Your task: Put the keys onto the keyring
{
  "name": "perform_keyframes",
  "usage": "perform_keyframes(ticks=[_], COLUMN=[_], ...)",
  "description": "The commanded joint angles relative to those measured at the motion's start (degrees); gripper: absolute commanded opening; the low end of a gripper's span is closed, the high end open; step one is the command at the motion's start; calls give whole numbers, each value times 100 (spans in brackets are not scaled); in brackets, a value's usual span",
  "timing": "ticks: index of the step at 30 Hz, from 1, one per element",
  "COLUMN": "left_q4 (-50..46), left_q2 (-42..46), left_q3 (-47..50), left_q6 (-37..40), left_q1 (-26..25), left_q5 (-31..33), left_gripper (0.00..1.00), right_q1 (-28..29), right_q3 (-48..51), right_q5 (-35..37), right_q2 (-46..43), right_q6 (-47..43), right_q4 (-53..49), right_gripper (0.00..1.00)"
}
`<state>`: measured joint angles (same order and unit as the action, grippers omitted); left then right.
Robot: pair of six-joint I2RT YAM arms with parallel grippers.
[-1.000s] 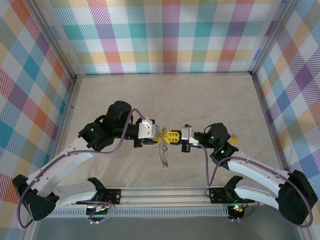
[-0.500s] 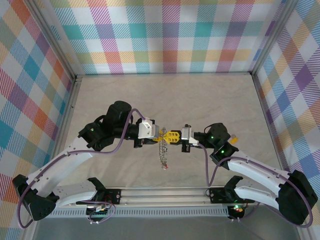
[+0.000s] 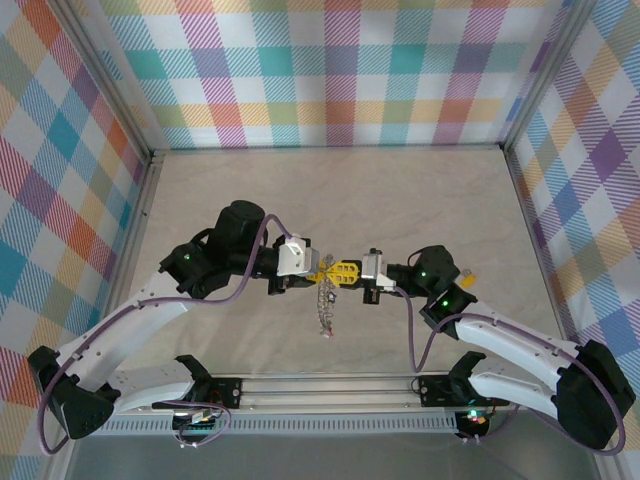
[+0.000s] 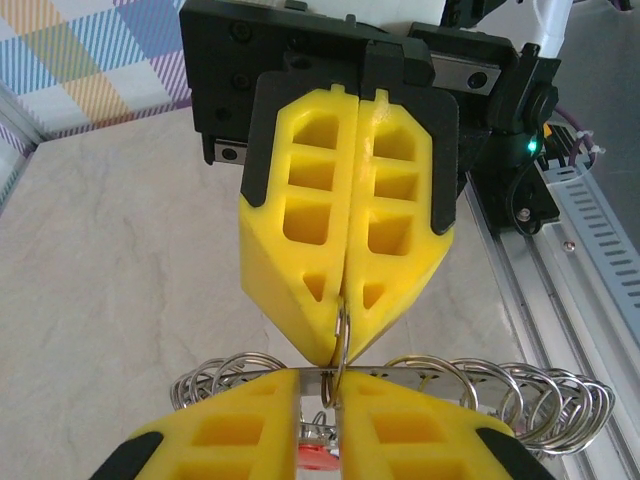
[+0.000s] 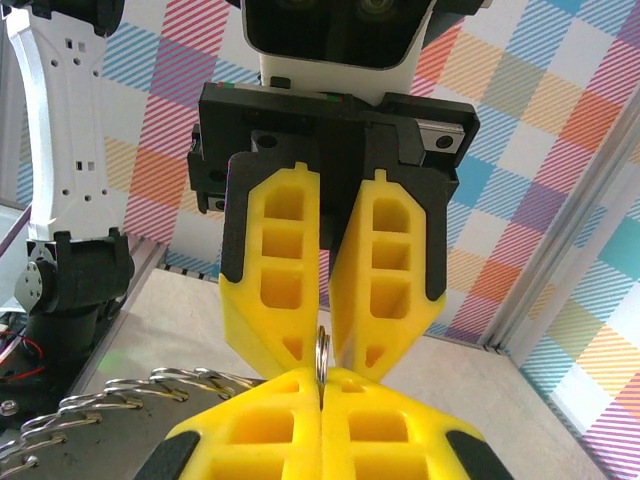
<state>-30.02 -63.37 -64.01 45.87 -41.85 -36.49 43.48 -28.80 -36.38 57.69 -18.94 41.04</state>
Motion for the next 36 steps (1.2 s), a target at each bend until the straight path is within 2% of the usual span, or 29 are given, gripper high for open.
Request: perform_keyframes(ticks=[1,11,17,20,22,27,36], left_q4=[179,112,80,-86,-168,-184,-244], left_q2=[-85,-90,-146,-242,-288,-304,-389], left_q3=[-217,-217,-233,-329,-385,-390,-367], left_q6=[45,76,63,63,71,89,145], left_q1=[0,-2,-1,-5,-2,-8,-13], left_q5=[-341,-320,-309,-181,-130,-121,-202], left_gripper=[18,21,17,10,10,16,15], right_q1=[38,38,40,37,38,37,38], right_q3=[-10,1,-68,-107,-123,-197,-267], right_q5=[-3,18,51,85,81,153,152], right_q2=[41,93,93,68,67,83,150], right_q6=[-123,-127,-127,-157,-203,-281,-261], right_q4=[47,54,-128,-261,-380,-773,-716], right_gripper=[0,0,0,0,0,0,0])
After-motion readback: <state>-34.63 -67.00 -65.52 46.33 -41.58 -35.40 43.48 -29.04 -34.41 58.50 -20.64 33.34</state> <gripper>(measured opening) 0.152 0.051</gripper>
